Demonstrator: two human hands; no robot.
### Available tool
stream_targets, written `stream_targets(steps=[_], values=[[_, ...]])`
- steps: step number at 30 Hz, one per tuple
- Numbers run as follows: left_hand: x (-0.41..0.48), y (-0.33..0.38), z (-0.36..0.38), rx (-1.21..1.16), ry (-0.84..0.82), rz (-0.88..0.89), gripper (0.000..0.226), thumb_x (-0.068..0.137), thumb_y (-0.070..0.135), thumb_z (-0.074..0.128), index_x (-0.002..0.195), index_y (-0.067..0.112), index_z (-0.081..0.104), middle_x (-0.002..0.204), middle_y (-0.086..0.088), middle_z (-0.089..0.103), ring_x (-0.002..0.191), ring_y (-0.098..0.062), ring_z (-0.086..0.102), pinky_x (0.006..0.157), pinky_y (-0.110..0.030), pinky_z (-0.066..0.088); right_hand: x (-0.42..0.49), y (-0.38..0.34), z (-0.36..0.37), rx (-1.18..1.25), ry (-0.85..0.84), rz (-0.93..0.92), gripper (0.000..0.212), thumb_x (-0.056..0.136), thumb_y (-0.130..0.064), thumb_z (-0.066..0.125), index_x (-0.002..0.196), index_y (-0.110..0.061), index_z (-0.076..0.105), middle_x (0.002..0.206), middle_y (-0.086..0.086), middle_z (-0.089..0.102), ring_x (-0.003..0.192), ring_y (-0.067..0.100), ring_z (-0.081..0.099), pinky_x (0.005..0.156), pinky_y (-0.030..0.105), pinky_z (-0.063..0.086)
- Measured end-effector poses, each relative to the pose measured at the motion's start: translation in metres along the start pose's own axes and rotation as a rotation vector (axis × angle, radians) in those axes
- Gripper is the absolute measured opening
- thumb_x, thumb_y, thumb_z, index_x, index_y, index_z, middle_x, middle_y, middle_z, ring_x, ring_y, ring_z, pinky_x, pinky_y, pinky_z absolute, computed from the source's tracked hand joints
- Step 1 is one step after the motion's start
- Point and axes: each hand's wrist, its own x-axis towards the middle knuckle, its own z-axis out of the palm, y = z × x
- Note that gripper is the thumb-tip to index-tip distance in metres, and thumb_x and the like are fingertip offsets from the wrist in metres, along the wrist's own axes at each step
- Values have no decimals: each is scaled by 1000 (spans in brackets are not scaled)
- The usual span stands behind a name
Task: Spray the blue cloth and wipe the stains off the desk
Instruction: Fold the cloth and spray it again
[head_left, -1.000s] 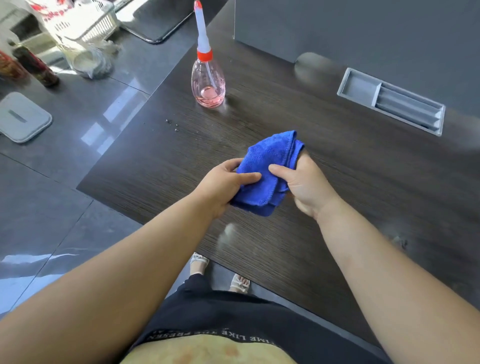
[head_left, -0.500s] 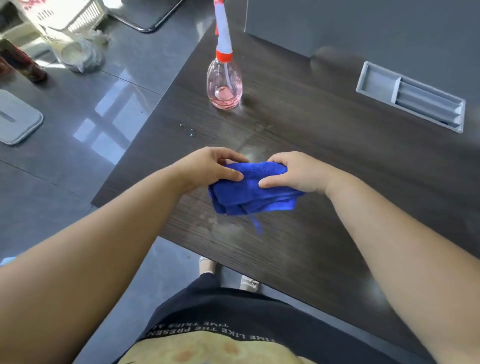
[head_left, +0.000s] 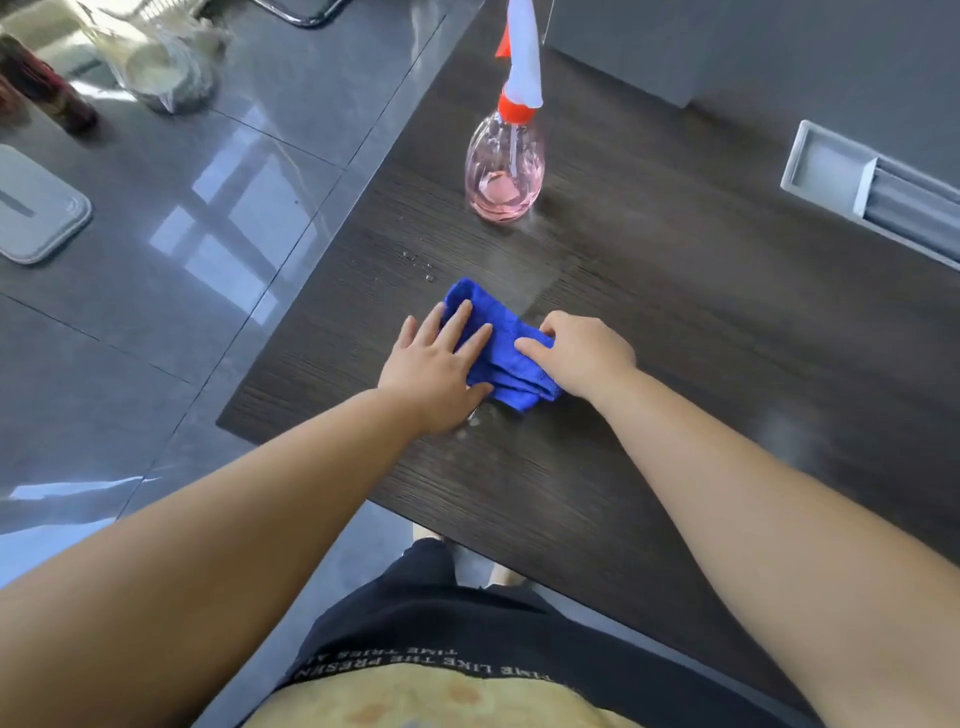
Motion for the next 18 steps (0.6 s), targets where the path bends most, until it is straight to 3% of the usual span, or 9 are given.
stream_targets(steps=[3, 7, 11, 13, 15, 18], values=[[8, -5, -5, -9, -25, 19, 67, 93, 56, 29, 149, 30, 0, 157, 0, -13, 145, -22, -10, 117, -41, 0, 16, -1, -24, 161, 44, -46, 45, 87, -48, 57, 122, -21, 51, 125, 3, 51, 111, 21, 53, 89, 33, 43], [28, -15, -28, -73, -29, 18, 57, 95, 54, 26, 147, 31, 18, 158, 6, -4, 145, -16, -3, 116, -41, 3, 49, -19, -57, 551, 134, -122, 75, 82, -36, 69, 144, -16, 30, 146, 6, 34, 128, 21, 42, 107, 36, 35], [35, -11, -37, -153, -53, -8, 49, 97, 49, 24, 142, 30, 31, 158, 8, 3, 145, -14, 1, 117, -44, 6, 78, -48, -85, 821, 212, -168, 90, 79, -33, 74, 148, -18, 19, 154, 3, 19, 138, 15, 25, 111, 29, 25], [34, -10, -38, -198, -79, -19, 48, 97, 43, 27, 143, 30, 30, 158, 8, 1, 145, -15, 0, 116, -44, 6, 88, -61, -91, 893, 238, -224, 84, 76, -30, 76, 143, -17, 29, 145, 3, 36, 129, 14, 38, 106, 27, 32], [33, -10, -40, -224, -101, -32, 50, 94, 38, 32, 144, 30, 28, 158, 9, 0, 145, -15, -2, 117, -45, 8, 94, -71, -93, 934, 275, -263, 59, 77, -21, 75, 127, -13, 46, 117, 0, 54, 104, 12, 53, 89, 22, 42], [34, -10, -43, -244, -118, -50, 53, 91, 39, 35, 143, 31, 29, 157, 11, 0, 145, -14, -3, 117, -46, 11, 97, -74, -94, 875, 353, -244, 29, 82, -15, 69, 106, -19, 54, 97, -6, 57, 91, 14, 56, 80, 26, 47]])
